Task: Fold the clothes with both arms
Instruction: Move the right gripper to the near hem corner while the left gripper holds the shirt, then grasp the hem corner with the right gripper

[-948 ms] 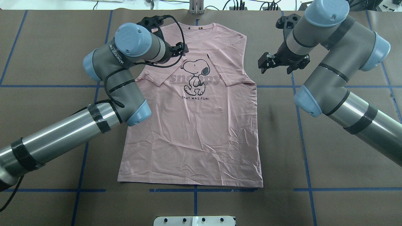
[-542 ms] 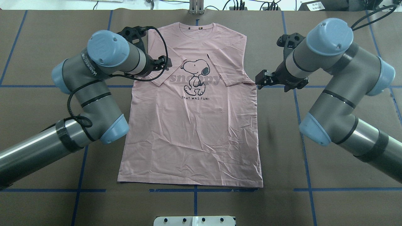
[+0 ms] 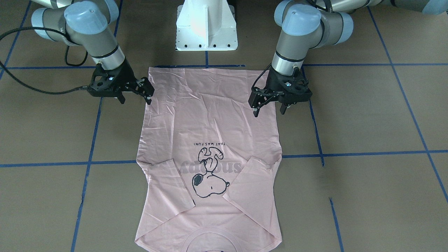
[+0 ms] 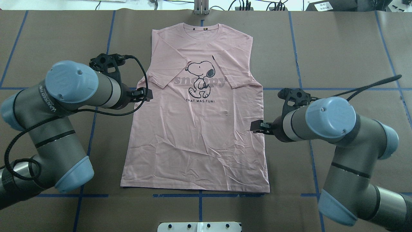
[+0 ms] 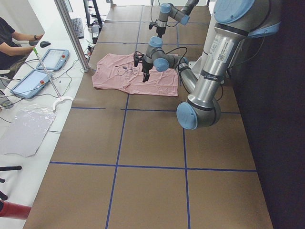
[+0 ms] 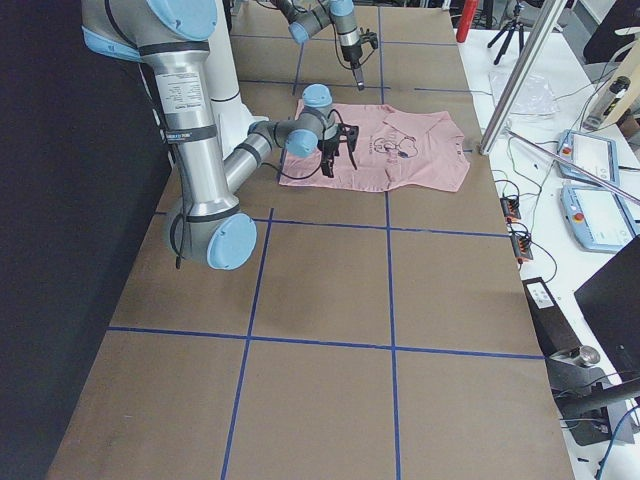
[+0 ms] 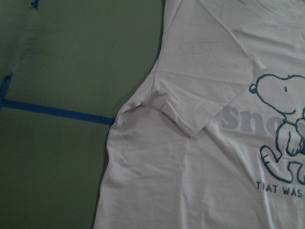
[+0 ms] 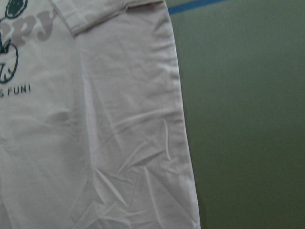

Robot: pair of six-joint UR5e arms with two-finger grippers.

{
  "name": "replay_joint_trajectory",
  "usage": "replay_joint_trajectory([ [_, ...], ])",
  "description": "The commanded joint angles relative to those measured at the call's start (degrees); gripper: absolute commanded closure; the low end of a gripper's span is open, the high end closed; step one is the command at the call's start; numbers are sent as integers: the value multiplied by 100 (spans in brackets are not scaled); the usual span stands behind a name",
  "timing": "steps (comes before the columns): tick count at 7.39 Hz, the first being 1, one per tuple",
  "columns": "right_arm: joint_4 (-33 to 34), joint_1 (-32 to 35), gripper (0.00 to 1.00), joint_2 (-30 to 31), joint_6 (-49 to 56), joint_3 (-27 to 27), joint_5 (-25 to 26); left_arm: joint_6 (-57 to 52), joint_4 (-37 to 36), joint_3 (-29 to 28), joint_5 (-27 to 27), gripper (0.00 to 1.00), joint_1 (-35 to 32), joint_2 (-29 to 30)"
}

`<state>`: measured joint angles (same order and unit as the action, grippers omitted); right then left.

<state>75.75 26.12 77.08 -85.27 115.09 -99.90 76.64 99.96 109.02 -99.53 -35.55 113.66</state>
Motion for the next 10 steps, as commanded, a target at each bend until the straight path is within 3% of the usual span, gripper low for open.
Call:
replay_joint_trajectory([
  [1,97,-966,0,141,-639,207,908,0,-20,137,83,0,13,-99],
  [10,221,-1549,0,457,-675,57,955,0,-12,225,56,0,31,-73],
])
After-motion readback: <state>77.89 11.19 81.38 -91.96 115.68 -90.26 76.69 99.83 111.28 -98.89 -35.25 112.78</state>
